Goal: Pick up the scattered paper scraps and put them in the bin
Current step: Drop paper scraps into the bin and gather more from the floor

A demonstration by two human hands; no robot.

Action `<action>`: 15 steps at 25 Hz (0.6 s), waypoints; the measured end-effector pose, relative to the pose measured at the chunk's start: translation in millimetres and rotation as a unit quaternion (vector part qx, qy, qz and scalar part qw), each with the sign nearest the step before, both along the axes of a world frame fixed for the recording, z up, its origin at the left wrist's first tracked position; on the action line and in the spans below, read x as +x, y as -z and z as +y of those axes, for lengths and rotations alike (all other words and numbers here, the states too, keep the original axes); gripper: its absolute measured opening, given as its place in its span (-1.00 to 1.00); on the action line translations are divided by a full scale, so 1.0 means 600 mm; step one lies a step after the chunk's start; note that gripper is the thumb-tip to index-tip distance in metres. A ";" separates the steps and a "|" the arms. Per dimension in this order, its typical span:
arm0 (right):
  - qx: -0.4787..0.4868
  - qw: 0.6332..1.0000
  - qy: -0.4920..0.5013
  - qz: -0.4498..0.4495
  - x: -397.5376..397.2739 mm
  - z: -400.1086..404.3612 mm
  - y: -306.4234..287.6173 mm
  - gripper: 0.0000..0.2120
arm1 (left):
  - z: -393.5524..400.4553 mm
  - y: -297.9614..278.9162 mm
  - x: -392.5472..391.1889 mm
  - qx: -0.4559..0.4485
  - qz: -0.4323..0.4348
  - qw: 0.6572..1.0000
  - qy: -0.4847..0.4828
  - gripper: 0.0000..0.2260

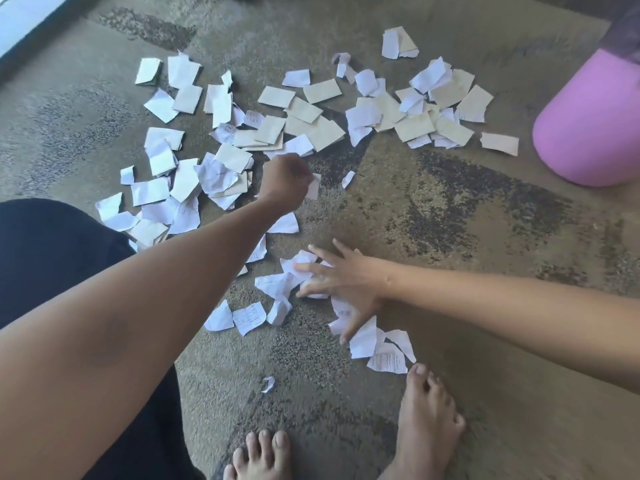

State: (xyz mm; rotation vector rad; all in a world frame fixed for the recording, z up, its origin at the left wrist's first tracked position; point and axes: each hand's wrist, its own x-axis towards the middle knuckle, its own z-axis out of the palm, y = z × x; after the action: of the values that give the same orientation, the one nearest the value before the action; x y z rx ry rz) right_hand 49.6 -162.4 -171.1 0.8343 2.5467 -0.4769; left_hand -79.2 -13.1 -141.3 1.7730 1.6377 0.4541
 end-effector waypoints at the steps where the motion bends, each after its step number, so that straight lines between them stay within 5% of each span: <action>1: 0.003 1.000 -0.012 0.003 0.011 -0.015 -0.002 0.15 | -0.002 -0.002 0.006 0.001 0.004 1.000 0.010 -0.93; 7: 0.065 0.996 -0.059 -0.018 0.065 -0.099 0.010 0.23 | -0.020 -0.001 0.038 -0.003 -0.013 0.999 0.034 -0.96; 15: 0.007 0.992 -0.063 0.107 0.098 -0.087 -0.002 -0.50 | -0.032 0.003 0.065 -0.001 -0.030 0.998 0.052 -0.98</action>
State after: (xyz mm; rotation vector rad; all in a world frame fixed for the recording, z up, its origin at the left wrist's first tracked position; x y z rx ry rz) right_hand 108.6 -214.7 -169.9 0.6526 2.7818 -0.5334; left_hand -40.0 -32.5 -143.2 1.8149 1.4962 0.4535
